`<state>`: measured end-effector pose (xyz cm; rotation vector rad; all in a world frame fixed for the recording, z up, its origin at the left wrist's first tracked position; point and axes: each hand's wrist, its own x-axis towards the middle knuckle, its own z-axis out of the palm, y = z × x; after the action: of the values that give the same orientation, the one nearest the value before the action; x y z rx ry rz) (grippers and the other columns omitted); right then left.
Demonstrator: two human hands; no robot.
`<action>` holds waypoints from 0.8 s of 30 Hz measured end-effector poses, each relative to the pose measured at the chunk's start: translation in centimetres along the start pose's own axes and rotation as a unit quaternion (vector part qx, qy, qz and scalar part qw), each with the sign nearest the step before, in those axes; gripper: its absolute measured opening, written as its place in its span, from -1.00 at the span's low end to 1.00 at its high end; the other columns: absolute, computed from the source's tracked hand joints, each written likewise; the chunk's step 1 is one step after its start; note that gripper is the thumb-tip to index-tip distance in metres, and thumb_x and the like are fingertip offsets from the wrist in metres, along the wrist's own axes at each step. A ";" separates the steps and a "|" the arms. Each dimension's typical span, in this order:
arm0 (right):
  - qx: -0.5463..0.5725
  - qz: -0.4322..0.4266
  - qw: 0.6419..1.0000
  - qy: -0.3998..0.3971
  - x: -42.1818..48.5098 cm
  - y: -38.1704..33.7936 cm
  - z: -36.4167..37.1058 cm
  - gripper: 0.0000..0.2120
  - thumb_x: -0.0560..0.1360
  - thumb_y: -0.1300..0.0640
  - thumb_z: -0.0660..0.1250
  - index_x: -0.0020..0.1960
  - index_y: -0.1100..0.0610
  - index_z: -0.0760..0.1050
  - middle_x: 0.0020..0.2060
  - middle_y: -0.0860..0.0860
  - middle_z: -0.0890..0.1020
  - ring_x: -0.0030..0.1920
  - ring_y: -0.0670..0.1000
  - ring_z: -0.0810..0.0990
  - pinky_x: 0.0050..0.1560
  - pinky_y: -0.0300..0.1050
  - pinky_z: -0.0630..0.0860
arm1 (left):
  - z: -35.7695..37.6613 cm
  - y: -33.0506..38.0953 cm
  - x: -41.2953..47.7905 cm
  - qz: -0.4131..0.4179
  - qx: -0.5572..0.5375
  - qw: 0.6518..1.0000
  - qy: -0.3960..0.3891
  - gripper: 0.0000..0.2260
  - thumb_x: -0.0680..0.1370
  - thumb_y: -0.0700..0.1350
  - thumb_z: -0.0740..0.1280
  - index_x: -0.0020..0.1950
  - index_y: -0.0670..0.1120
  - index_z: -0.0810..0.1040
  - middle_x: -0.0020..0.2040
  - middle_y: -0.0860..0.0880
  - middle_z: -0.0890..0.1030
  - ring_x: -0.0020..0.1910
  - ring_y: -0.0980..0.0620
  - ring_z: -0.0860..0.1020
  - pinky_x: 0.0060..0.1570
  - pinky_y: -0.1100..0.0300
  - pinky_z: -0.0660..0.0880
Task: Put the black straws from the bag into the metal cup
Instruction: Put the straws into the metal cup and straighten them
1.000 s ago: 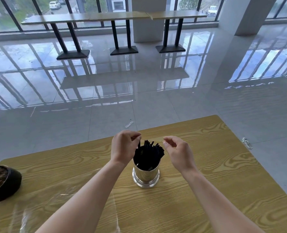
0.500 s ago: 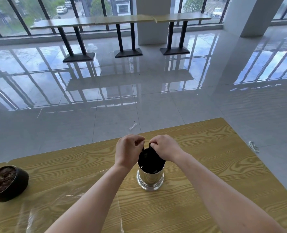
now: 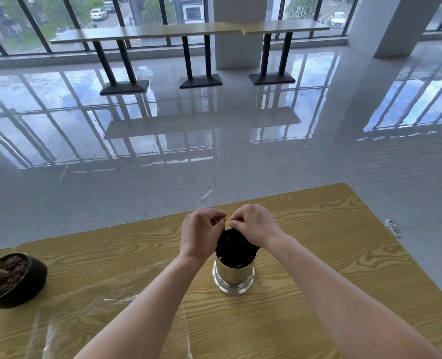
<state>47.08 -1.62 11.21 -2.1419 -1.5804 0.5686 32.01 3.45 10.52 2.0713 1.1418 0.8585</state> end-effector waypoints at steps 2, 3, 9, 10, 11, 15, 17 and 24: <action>-0.009 0.010 1.000 0.000 0.2 -0.3 -0.2 -0.85 0.53 0.07 0.39 -0.02 0.06 0.72 -0.07 -0.03 0.75 0.02 -0.01 0.66 0.03 -0.09 0.57 | -0.1 0.1 0.0 -0.001 0.002 1.000 -0.001 -0.94 0.46 -0.22 0.48 -0.11 -0.09 0.74 -0.20 0.03 0.72 -0.20 0.05 0.65 -0.14 0.04 0.60; -0.012 0.016 1.000 -0.005 0.3 -0.4 -0.3 -0.86 0.52 0.08 0.39 -0.04 0.06 0.72 -0.08 -0.03 0.75 0.01 -0.01 0.66 0.02 -0.10 0.56 | -0.1 0.1 0.0 -0.002 0.003 1.000 -0.002 -0.94 0.46 -0.22 0.48 -0.11 -0.09 0.73 -0.21 0.03 0.72 -0.20 0.05 0.65 -0.13 0.04 0.60; -0.015 0.048 0.999 0.001 0.5 -0.8 -1.3 -0.84 0.51 0.11 0.35 -0.07 0.08 0.71 -0.14 -0.02 0.74 -0.05 0.01 0.66 -0.03 -0.09 0.58 | -0.3 0.2 0.1 -0.005 -0.007 1.000 0.005 -0.93 0.46 -0.22 0.48 -0.11 -0.09 0.74 -0.23 0.03 0.72 -0.21 0.06 0.66 -0.14 0.04 0.60; -0.006 0.054 0.998 0.009 0.6 -0.8 -1.5 -0.84 0.51 0.10 0.35 -0.06 0.09 0.71 -0.14 -0.02 0.74 -0.05 0.01 0.66 -0.03 -0.08 0.58 | -0.3 0.2 0.1 -0.007 -0.009 1.000 0.005 -0.93 0.46 -0.22 0.49 -0.11 -0.09 0.74 -0.23 0.03 0.72 -0.21 0.07 0.66 -0.14 0.05 0.60; 0.004 0.062 0.998 0.019 0.7 -0.9 -1.8 -0.84 0.52 0.10 0.35 -0.05 0.09 0.71 -0.13 -0.01 0.74 -0.05 0.02 0.67 -0.04 -0.08 0.57 | -0.3 0.3 0.1 -0.010 -0.012 1.000 0.006 -0.93 0.46 -0.22 0.49 -0.11 -0.09 0.74 -0.23 0.03 0.73 -0.21 0.07 0.66 -0.13 0.06 0.61; 0.051 0.085 0.994 0.049 1.0 -0.8 -2.6 -0.86 0.53 0.11 0.39 -0.04 0.12 0.72 -0.12 0.04 0.75 -0.05 0.03 0.68 0.02 -0.03 0.60 | -0.4 0.5 0.2 -0.021 -0.023 0.999 0.007 -0.93 0.46 -0.21 0.49 -0.10 -0.08 0.74 -0.24 0.03 0.72 -0.22 0.08 0.66 -0.13 0.07 0.60; 0.079 0.090 0.992 0.046 0.8 -0.6 -2.8 -0.88 0.52 0.13 0.41 -0.05 0.14 0.72 -0.16 0.04 0.74 -0.10 0.01 0.69 0.01 0.00 0.63 | -0.4 0.6 0.3 -0.026 -0.028 0.999 0.005 -0.93 0.46 -0.21 0.49 -0.10 -0.07 0.74 -0.23 0.03 0.72 -0.22 0.08 0.65 -0.12 0.08 0.60; 0.076 -0.033 0.994 0.074 0.2 -1.4 -2.7 -0.91 0.52 0.10 0.46 -0.04 0.11 0.70 -0.28 -0.10 0.66 -0.26 -0.12 0.60 -0.22 -0.25 0.49 | -0.7 1.0 0.7 -0.033 -0.037 0.999 0.002 -0.92 0.46 -0.19 0.48 -0.10 -0.04 0.75 -0.25 0.05 0.72 -0.24 0.11 0.64 -0.16 0.14 0.59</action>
<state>47.56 -1.26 14.20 -1.9641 -1.4731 0.4817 32.26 3.80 11.84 1.9626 1.1575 0.8606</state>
